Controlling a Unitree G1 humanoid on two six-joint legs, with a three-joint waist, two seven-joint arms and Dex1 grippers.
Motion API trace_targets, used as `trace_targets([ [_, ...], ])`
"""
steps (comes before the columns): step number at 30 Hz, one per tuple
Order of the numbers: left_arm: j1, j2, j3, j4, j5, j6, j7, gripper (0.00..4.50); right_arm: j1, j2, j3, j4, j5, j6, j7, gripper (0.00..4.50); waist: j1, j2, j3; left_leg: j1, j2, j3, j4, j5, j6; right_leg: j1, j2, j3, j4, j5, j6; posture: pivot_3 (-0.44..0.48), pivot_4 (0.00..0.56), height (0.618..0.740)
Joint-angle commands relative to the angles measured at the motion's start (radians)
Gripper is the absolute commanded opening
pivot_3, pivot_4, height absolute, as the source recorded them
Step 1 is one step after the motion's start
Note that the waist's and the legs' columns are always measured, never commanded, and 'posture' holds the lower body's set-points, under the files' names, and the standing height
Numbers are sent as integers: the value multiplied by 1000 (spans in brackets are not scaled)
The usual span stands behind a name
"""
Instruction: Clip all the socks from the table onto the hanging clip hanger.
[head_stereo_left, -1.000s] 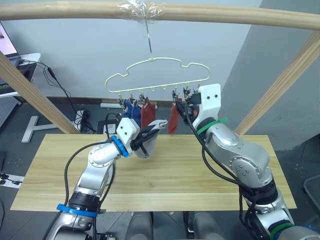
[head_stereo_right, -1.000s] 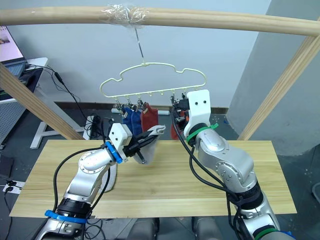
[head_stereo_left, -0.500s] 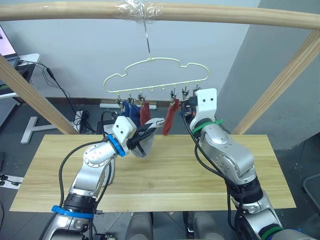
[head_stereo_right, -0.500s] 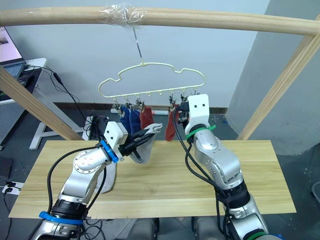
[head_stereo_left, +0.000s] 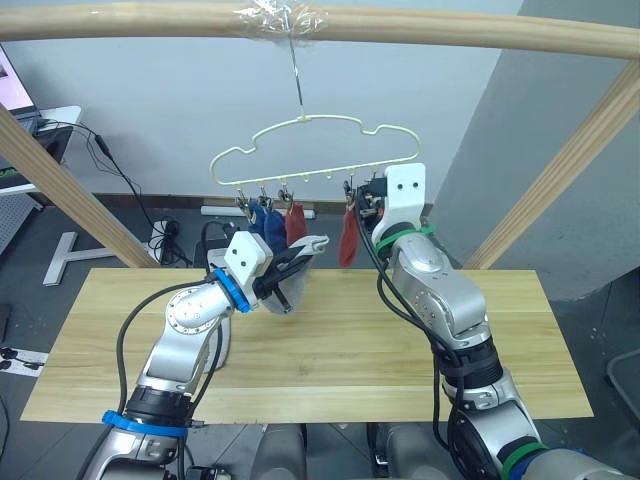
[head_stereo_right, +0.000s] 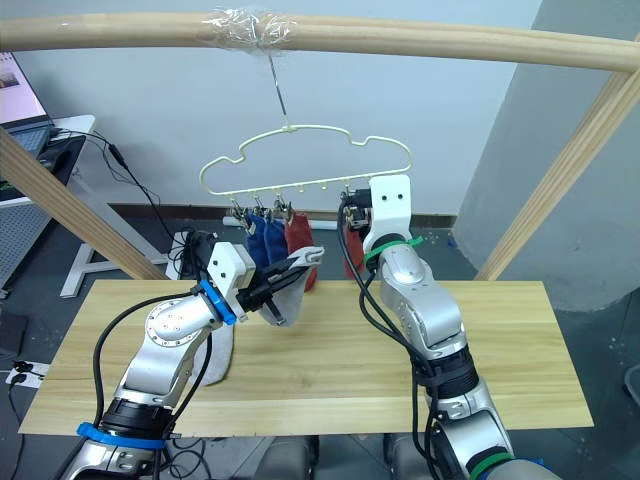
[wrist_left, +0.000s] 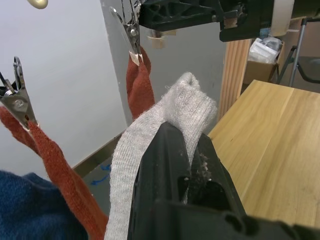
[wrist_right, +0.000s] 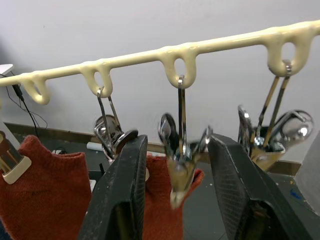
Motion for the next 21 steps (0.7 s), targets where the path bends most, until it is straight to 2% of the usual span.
trace_targets([
  [1, -7, 9, 24, -48, -15, -2, 6, 0, -45, 32, -18, 8, -21, -39, 23, 1910, 0, 0, 0, 0, 0, 0, 0, 0, 0, 0, 0, 0, 0, 0, 0, 176, 237, 740],
  [9, -9, 4, 30, -60, -23, 4, 12, 0, -67, 61, -36, 39, -38, -56, 61, 1910, 8, 0, 1, 0, 0, 1, 0, 0, 0, 0, 0, 1, 0, 0, 0, 181, 238, 740],
  [16, -14, -22, 53, -104, -99, 23, 14, 0, -68, 75, -49, 49, -51, -58, 79, 1910, 9, 0, 3, 0, 0, 1, 0, 0, 0, 0, 0, 1, 0, 0, 0, 187, 239, 740],
  [19, -13, -19, 51, -102, -89, 24, 14, 0, -67, 77, -60, 50, -52, -59, 84, 1296, 9, 0, 4, 0, 0, 1, 0, 0, 0, 0, 0, 1, 0, 0, 0, 189, 239, 740],
  [21, -4, -16, 55, -104, -91, 22, 10, 0, -64, 74, -65, 48, -55, -58, 91, 674, 9, 0, 4, 1, 0, 1, 0, 0, 0, 0, 0, 1, 0, 0, 0, 188, 239, 740],
])
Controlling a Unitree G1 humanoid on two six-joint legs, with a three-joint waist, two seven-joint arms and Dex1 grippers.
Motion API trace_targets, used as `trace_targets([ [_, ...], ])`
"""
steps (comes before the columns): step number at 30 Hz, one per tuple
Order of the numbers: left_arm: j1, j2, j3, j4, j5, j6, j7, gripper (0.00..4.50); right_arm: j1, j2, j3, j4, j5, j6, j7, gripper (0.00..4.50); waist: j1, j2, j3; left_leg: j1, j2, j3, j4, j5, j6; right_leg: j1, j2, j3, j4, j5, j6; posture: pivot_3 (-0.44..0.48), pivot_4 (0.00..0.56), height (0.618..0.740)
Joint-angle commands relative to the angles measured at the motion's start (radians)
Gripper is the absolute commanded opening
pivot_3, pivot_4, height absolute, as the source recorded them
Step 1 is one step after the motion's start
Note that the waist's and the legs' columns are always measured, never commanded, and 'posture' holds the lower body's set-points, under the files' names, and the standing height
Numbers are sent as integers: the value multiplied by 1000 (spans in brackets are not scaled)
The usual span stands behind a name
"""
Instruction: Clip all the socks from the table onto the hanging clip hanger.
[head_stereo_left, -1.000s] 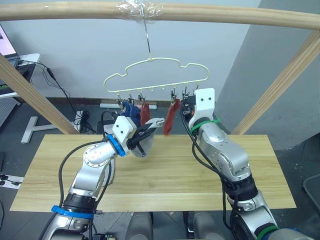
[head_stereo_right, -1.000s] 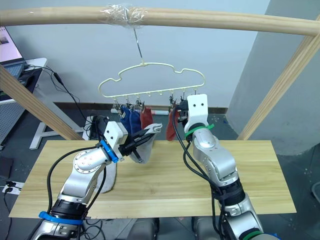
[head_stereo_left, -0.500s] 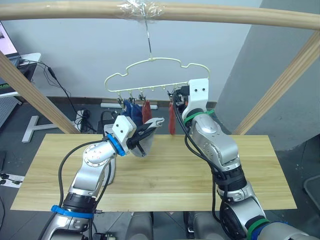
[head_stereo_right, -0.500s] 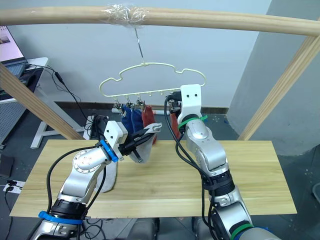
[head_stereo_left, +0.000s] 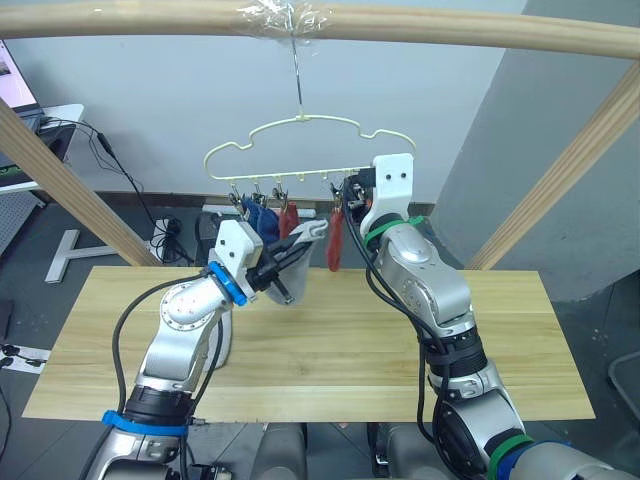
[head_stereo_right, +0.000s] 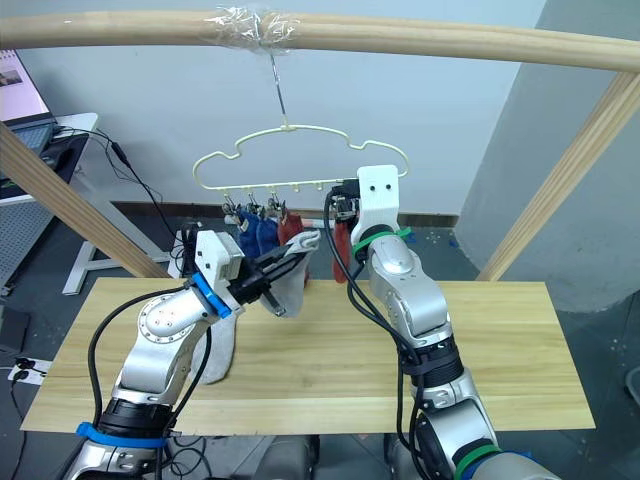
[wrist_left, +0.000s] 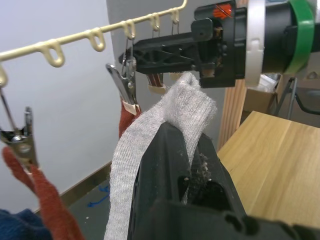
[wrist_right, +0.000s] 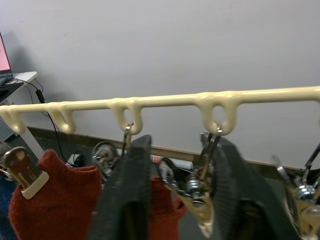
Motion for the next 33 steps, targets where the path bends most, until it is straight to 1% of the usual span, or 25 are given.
trace_targets([
  [1, 9, 5, 18, -42, -12, -11, 3, 0, -13, 8, -23, -25, -4, -19, 12, 444, 0, 0, 0, 0, 0, 0, 0, 0, 0, 0, 0, 0, 0, 0, 0, 187, 239, 740],
  [3, 20, 8, 21, -43, -13, -18, -1, 0, -6, 2, -31, -28, -8, -17, 18, 63, 0, 0, 0, 0, 0, 0, 0, 0, 0, 0, 0, 0, 0, 0, 0, 187, 239, 740],
  [9, 44, 2, 13, -44, -15, -28, -8, 0, 17, -29, -61, -74, 2, 17, 49, 11, 1, 0, 1, 0, 0, 0, 0, 0, 0, 0, 0, 0, 0, 0, 0, 186, 239, 740],
  [10, 36, -8, -8, -28, -3, -34, -14, 0, 23, -40, -83, -107, 46, 83, 78, 11, 1, 0, 1, 0, 0, 0, 0, 0, 0, 0, 0, 0, 0, 0, 0, 186, 239, 740],
  [11, 28, -15, -25, -14, 7, -39, -19, 0, 25, -49, -100, -129, 79, 131, 100, 11, 1, 0, 1, 0, 0, 0, 0, 0, 0, 0, 0, 0, 0, 0, 0, 161, 241, 740],
  [12, 12, -32, -57, 16, 30, -60, -24, 0, 23, -48, -140, -168, 137, 219, 113, 11, 3, 0, 1, 0, 0, 0, 0, 0, 0, 0, 0, 0, 0, 0, 0, 161, 241, 740],
  [13, 0, -43, -77, 38, 46, -76, -27, 0, 18, -44, -169, -194, 176, 281, 118, 11, 7, 0, 2, 0, 0, 0, 0, 0, 0, 0, 0, 0, 0, 0, 0, 148, 241, 740],
  [16, -60, -101, -119, 124, 89, -120, -5, 0, -1, -28, -234, -257, 270, 441, 114, 11, 8, 0, 2, 0, -1, 0, 1, 0, 0, 1, -1, 0, 0, 0, 0, 148, 241, 740],
  [19, -110, -157, -137, 209, 117, -168, 20, 0, -25, 28, -331, -291, 356, 579, 71, 11, 2, -1, 2, 0, -1, 0, 1, 0, 0, 1, 0, 0, 0, 0, 0, 127, 240, 740],
  [22, -146, -206, -144, 234, 135, -203, 53, 0, -67, 131, -477, -314, 436, 678, -23, 11, -1, -1, 3, 1, 0, 0, 0, 0, 0, 1, 0, 0, 0, 0, -1, 116, 238, 740],
  [24, -154, -219, -139, 236, 138, -214, 63, 0, -86, 173, -540, -319, 482, 715, -80, 11, 1, -1, 3, 0, -1, 0, 0, 0, 0, 1, 0, 0, 0, 1, -2, 116, 238, 740],
  [25, -155, -220, -133, 230, 142, -225, 72, 0, -91, 172, -548, -318, 498, 725, -96, 11, 1, -1, 2, 0, -1, 0, 0, 0, 0, 2, 0, 0, -1, 2, -4, 100, 235, 740],
  [29, -162, -217, -112, 218, 167, -273, 122, 0, -99, 163, -563, -309, 553, 741, -150, 11, 0, -1, 3, 0, -1, 0, 0, 0, 0, 2, -1, 0, -1, 2, -3, 100, 235, 740],
  [30, -162, -214, -112, 217, 170, -276, 126, 0, -100, 165, -567, -305, 568, 739, -165, 11, 0, -1, 3, 0, -1, 0, 0, 0, 0, 2, -1, 0, -1, 0, 0, 100, 235, 740],
  [33, -162, -204, -116, 215, 171, -285, 121, 0, -107, 168, -582, -293, 616, 731, -210, 11, 0, -1, 3, 0, -1, 0, 1, 0, 0, 2, -1, 0, -1, 0, 0, 100, 235, 740],
])
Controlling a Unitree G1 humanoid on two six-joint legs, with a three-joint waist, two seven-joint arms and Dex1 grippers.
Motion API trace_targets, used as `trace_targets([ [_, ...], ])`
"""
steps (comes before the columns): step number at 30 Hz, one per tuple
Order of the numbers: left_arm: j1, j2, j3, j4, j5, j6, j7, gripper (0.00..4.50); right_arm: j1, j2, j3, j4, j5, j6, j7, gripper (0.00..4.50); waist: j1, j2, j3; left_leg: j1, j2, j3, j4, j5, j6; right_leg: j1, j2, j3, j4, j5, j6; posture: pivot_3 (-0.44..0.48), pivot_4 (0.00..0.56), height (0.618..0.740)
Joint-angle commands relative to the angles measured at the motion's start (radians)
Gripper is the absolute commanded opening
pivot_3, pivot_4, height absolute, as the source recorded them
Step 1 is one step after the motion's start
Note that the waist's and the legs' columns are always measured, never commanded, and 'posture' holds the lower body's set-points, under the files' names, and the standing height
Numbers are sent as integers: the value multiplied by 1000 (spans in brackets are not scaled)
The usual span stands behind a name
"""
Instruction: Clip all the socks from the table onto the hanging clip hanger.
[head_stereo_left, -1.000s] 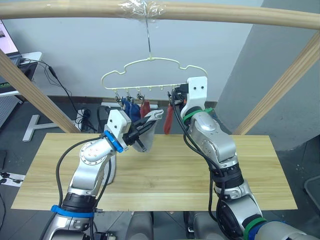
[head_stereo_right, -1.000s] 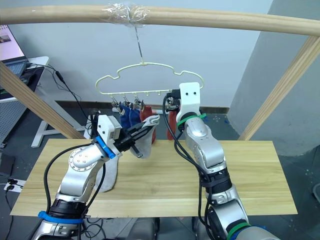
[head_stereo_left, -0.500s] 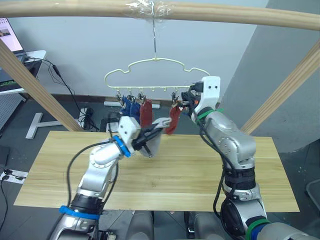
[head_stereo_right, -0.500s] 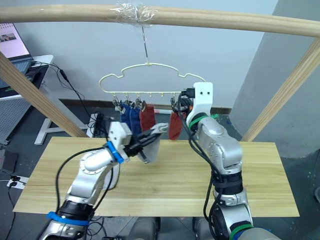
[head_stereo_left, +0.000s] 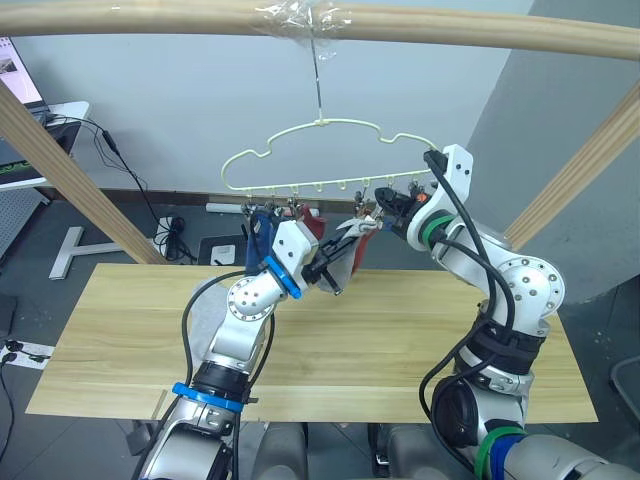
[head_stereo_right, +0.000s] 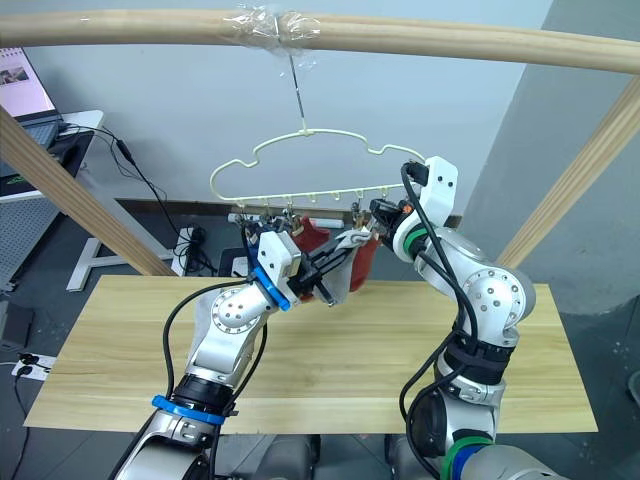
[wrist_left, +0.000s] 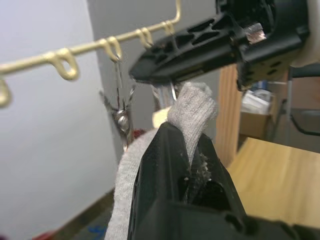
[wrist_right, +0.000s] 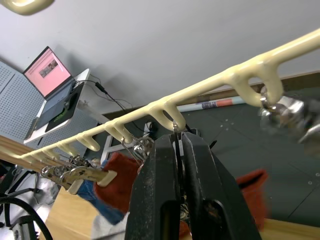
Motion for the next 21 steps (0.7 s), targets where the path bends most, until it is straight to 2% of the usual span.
trace_targets([
  [1, -16, 7, 8, -33, 0, -30, 12, 0, -34, 136, -59, 18, 54, 3, -85, 11, 0, 0, 0, 0, 0, 0, 0, 0, 0, 0, 0, 0, 0, 0, 0, 100, 235, 740],
  [9, -10, -3, -9, -53, 8, -33, 15, 0, -39, 178, -112, 82, 349, -67, -317, 11, 0, 0, 0, 0, 0, -1, 0, 0, 0, 0, 0, -1, 0, 0, 0, 103, 234, 740],
  [15, -23, -11, -17, -50, 40, -83, 36, 0, -7, 125, -36, 123, 624, -183, -505, 11, -1, 0, 0, 0, 0, 0, 0, 0, 0, 0, 0, 0, 0, 0, 0, 101, 237, 740],
  [21, -39, -16, -24, -30, 60, -108, 50, 0, 15, 59, 62, 141, 800, -306, -615, 11, -7, 0, 0, 0, 0, 0, 0, 0, 0, 0, 0, 0, -1, 0, 0, 103, 237, 740],
])
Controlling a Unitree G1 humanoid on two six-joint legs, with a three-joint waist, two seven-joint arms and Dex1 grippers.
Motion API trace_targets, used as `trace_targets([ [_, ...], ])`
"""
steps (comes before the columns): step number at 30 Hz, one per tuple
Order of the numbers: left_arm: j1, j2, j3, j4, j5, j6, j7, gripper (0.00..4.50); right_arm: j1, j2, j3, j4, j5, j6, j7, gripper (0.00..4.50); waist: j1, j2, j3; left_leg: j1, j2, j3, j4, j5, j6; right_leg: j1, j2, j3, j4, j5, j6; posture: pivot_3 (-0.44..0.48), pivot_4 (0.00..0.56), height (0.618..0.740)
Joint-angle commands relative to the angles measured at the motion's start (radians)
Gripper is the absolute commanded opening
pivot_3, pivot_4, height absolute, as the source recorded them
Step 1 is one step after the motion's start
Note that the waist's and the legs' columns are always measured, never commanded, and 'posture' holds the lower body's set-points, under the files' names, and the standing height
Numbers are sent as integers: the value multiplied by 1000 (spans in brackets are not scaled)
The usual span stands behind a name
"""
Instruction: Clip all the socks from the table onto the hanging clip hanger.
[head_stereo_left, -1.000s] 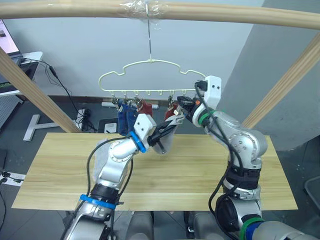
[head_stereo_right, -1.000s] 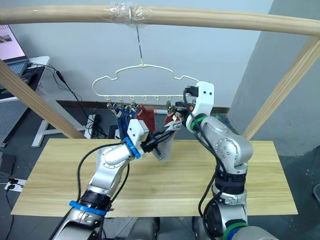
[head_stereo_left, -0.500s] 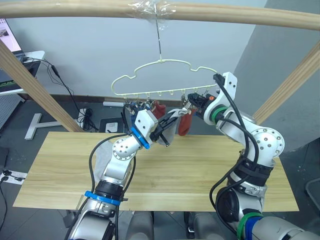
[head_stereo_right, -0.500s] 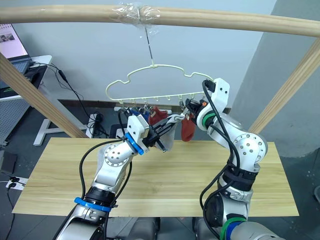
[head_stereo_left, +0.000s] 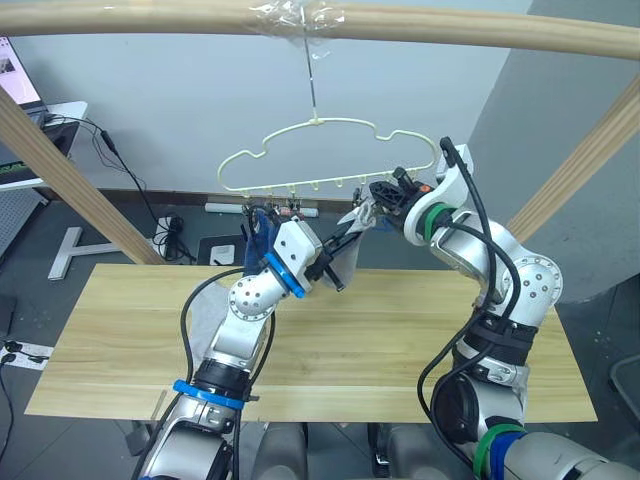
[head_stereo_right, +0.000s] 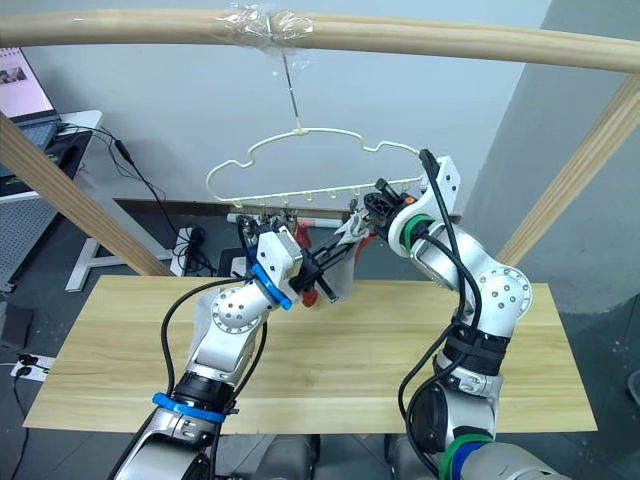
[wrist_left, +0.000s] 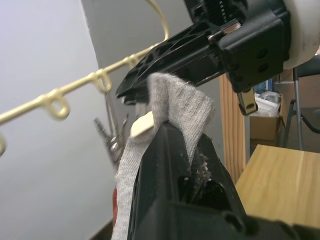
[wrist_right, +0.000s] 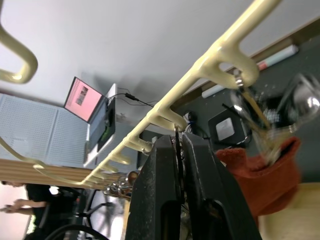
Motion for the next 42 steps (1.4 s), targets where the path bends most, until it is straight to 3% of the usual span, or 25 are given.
trace_targets([
  [1, -21, -5, -17, -18, 12, -30, 8, 0, 24, 51, 63, -8, 108, -65, -47, 11, -2, 0, 0, 0, 0, 0, 0, 0, 0, 0, 0, 0, 0, 0, 0, 103, 237, 740],
  [8, -28, 7, -11, -1, 10, -42, 7, 0, 39, -18, 132, -4, 176, -126, -59, 11, -3, 0, 0, 0, 0, 0, 0, 0, 0, 0, 0, 0, 0, 0, 0, 106, 239, 740],
  [21, -26, 12, -13, 11, -1, -57, -5, 0, 61, -112, 203, -10, 238, -207, -41, 4462, -18, 0, 1, -2, 1, 0, 0, 0, 0, -1, 0, 0, 0, 0, 0, 101, 239, 740],
  [27, -22, 16, -11, 16, -18, -44, -19, 0, 67, -194, 221, -30, 253, -212, 8, 4485, -19, 0, 2, -1, 1, 0, 0, 0, 0, -1, 0, 0, 0, 0, 0, 96, 239, 740],
  [32, -3, 33, -3, 7, -86, 26, -87, 1228, 133, -365, 219, -138, 313, -178, 68, 4500, -18, -1, 2, -3, 0, 0, 0, 0, 0, -2, 0, 0, -2, 0, 0, 96, 234, 740],
  [38, 42, 72, 7, -47, -163, 148, -161, 3093, 200, -445, 251, -197, 299, -213, 107, 4500, -25, -1, 3, -2, 1, 0, -1, -1, 1, -2, 1, 1, -1, -1, 0, 102, 228, 740],
  [42, 105, 127, 36, -118, -221, 244, -206, 4294, 237, -519, 291, -260, 131, -206, 189, 4500, -26, 0, 3, -2, 1, 1, 0, -1, 1, -2, 1, 1, 0, -1, 0, 107, 224, 740],
])
